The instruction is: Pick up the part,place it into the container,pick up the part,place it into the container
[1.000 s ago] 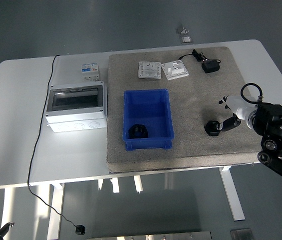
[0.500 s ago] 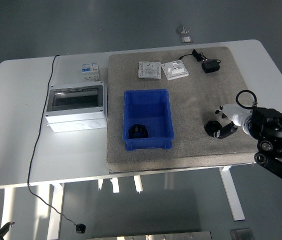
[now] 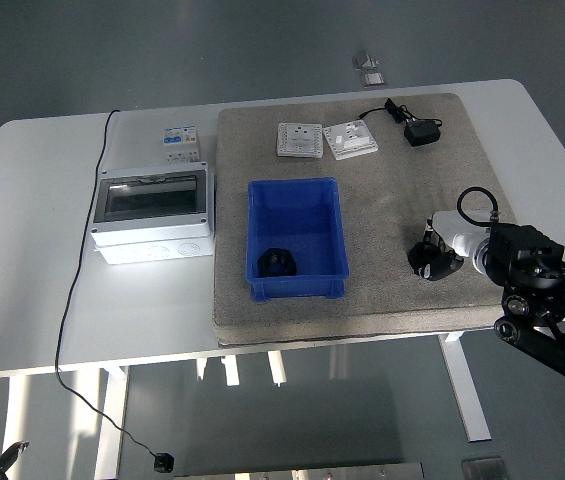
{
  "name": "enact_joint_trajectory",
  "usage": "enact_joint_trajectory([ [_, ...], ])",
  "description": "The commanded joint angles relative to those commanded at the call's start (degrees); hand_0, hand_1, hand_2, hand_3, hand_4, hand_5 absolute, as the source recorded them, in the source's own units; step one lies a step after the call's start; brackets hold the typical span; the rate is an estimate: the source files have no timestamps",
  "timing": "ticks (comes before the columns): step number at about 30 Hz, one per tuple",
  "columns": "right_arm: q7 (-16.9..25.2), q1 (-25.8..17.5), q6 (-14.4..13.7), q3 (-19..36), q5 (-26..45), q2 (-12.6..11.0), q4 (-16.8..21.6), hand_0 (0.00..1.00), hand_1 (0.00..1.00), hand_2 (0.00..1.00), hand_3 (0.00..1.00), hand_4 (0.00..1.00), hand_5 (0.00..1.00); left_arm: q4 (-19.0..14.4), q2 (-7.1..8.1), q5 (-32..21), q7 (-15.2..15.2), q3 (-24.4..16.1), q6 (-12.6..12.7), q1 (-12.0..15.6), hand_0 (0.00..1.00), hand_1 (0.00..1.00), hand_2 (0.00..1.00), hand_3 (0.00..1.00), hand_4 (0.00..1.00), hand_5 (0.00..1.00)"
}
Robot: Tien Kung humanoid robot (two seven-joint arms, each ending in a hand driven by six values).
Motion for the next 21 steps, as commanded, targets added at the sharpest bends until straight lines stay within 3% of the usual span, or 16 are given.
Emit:
enact_joint_trajectory([
  [9,1.4,0.2,-2.0,-0.1,-2.2,-0.1,-1.2,0.410,0.322,0.368,0.459,0.385,0.059,0.0,0.01,-0.1,0.0,0.1,0.1,0.0,0.696,0.707,0.736,0.822,0.893,0.888],
  [15,7.2,2.3,-9.4,0.2,0.7,0.2,0.1,0.399,0.319,0.376,0.456,0.379,0.055,-0.1,0.02,0.0,0.1,0.1,0.1,0.1,0.696,0.706,0.735,0.821,0.893,0.889],
  [21,17.0,7.2,-19.0,-4.4,9.8,4.4,1.7,0.443,0.330,0.396,0.450,0.382,0.057,-0.1,0.00,0.8,0.3,-0.3,0.0,0.0,0.696,0.706,0.734,0.820,0.893,0.890],
])
